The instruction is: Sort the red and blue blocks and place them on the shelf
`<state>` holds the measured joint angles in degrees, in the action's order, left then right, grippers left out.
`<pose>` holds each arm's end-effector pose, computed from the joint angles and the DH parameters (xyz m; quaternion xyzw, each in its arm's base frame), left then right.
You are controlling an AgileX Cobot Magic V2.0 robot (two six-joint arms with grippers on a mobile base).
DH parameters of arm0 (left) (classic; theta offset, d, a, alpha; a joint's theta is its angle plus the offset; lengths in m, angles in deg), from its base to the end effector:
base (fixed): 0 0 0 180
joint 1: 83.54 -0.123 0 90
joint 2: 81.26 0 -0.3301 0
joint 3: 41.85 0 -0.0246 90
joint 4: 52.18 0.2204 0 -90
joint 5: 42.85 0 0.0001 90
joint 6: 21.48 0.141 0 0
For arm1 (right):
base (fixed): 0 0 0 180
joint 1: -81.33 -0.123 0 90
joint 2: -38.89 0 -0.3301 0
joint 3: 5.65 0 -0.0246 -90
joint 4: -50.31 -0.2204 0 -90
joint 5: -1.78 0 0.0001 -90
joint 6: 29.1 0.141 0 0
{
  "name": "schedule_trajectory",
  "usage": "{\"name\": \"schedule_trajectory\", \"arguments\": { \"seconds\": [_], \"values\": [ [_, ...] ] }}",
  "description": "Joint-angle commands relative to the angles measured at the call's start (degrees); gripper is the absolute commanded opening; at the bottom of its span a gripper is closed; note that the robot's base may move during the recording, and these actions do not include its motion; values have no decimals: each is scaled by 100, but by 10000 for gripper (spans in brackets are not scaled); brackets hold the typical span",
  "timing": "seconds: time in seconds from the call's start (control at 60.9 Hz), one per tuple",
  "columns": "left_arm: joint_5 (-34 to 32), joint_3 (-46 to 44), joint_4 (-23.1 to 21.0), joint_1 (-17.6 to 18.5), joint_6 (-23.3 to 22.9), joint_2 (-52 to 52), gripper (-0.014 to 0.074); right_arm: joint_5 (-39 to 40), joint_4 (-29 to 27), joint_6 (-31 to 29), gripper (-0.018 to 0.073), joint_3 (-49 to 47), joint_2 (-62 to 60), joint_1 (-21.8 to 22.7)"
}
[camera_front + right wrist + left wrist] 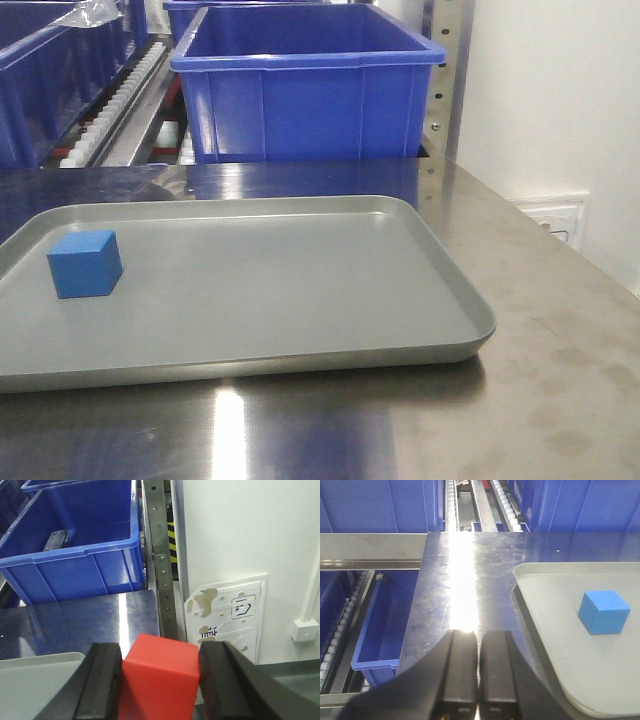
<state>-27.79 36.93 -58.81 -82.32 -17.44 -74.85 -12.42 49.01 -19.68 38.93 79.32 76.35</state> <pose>0.0281 -0.0048 0.1779 0.0020 0.7669 -0.0316 0.6410 0.1049 0.0099 0.3581 0.0361 0.7607 0.0904 0.6417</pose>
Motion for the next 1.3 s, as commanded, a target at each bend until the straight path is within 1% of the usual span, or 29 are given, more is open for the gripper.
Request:
{"name": "schedule_trajectory", "arguments": {
  "seconds": [0.0, 0.181, 1.28],
  "values": [
    [-479, 137, -15, 3, -54, -80, 122, 666, 58, -30, 48, -124, -24, 36],
    [-479, 137, -15, 3, -54, -80, 122, 797, 58, -30, 48, -118, -24, 36],
    [-479, 137, -15, 3, -54, -80, 122, 797, 58, -30, 48, -118, -24, 36]
  ]
}}
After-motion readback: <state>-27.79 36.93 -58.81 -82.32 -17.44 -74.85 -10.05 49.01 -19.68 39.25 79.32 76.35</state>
